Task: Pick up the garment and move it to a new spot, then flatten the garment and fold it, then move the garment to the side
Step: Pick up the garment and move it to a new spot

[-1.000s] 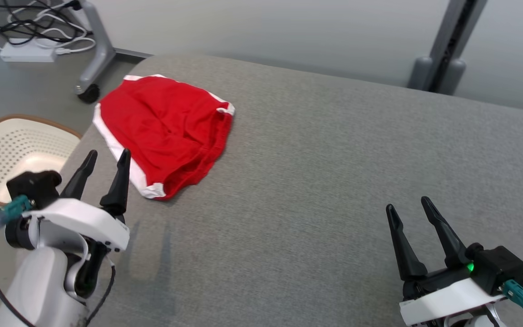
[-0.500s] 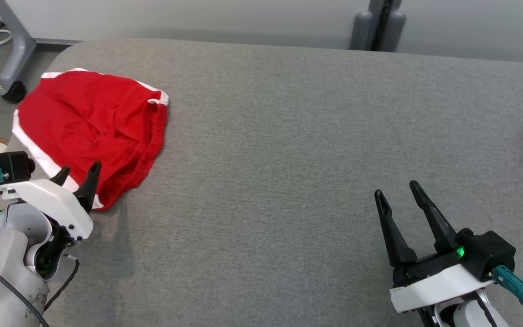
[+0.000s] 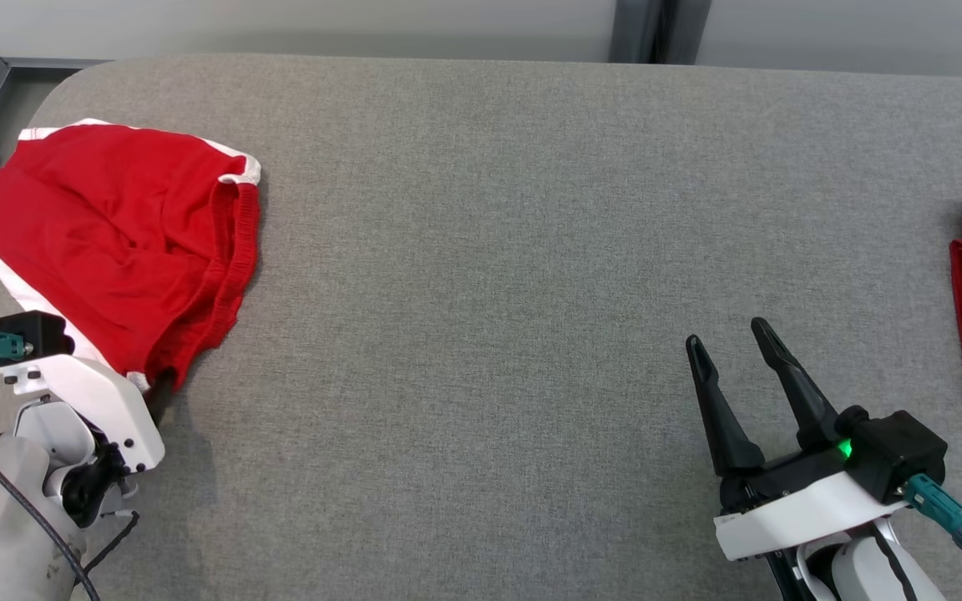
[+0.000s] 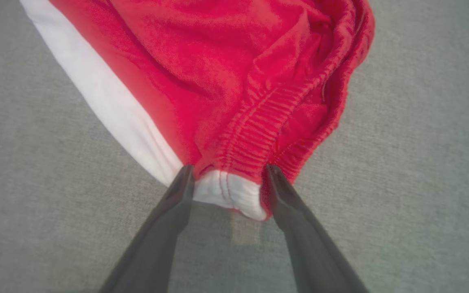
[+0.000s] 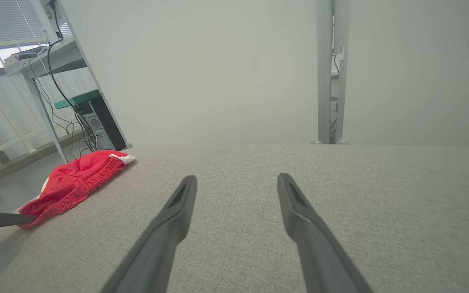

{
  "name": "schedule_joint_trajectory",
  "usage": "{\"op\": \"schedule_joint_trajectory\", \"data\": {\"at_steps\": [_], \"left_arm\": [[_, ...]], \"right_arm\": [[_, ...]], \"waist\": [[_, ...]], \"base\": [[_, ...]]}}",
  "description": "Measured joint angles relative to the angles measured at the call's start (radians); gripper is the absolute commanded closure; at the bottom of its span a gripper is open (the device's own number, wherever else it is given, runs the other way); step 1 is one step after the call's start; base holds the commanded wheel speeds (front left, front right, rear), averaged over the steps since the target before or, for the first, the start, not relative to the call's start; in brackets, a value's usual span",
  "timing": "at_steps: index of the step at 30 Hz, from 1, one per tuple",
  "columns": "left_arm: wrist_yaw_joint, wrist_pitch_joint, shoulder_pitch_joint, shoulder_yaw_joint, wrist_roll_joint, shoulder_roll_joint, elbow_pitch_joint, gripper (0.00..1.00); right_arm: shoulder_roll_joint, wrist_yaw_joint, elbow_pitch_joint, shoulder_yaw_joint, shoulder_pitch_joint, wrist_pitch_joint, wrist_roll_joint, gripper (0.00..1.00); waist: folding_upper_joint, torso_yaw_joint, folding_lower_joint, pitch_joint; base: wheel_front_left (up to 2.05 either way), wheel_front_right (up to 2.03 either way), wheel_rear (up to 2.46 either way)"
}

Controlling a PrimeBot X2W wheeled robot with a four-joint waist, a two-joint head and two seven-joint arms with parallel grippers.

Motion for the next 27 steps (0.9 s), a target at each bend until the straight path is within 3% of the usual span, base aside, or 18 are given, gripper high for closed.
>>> {"op": "schedule_joint_trajectory", "data": {"at_steps": [2,3,4,5,22,27], "left_arm": [[0.0,-0.009,-0.015,-0.006,-0.008,0.001,0.012,0.36],[0.0,-0.017,-0.019,-0.011,-0.01,0.002,0.016,0.62],[0.0,-0.022,-0.02,-0.015,-0.013,0.003,0.02,0.97],[0.0,-0.032,-0.02,-0.017,-0.016,0.004,0.026,1.0],[0.0,-0.119,-0.037,-0.127,-0.078,0.022,-0.006,1.0],[0.0,-0.164,-0.032,-0.163,-0.09,0.027,-0.052,1.0]], "right_arm": [[0.001,0.0,-0.001,-0.003,-0.007,0.0,-0.001,0.0],[0.002,0.0,-0.001,-0.004,-0.01,0.0,-0.001,0.0],[0.003,0.0,-0.001,-0.004,-0.01,0.0,-0.001,0.0],[0.004,0.0,-0.001,-0.004,-0.01,0.0,-0.001,0.0],[0.012,0.0,0.009,-0.012,-0.01,0.0,0.002,0.0],[0.008,0.0,0.0,-0.068,-0.007,0.0,0.005,0.0]], "waist": [[0.0,-0.001,0.0,0.004],[0.0,-0.002,0.0,0.005],[0.0,-0.002,0.0,0.005],[0.0,-0.003,0.0,0.005],[0.0,0.0,0.0,-0.042],[0.0,-0.011,0.0001,-0.075]], "base": [[0.0,0.0,0.0],[0.0,0.0,0.0],[0.0,0.0,0.0],[0.0,0.0,0.0],[0.0,0.0,0.0],[0.0,0.0,0.0]]}}
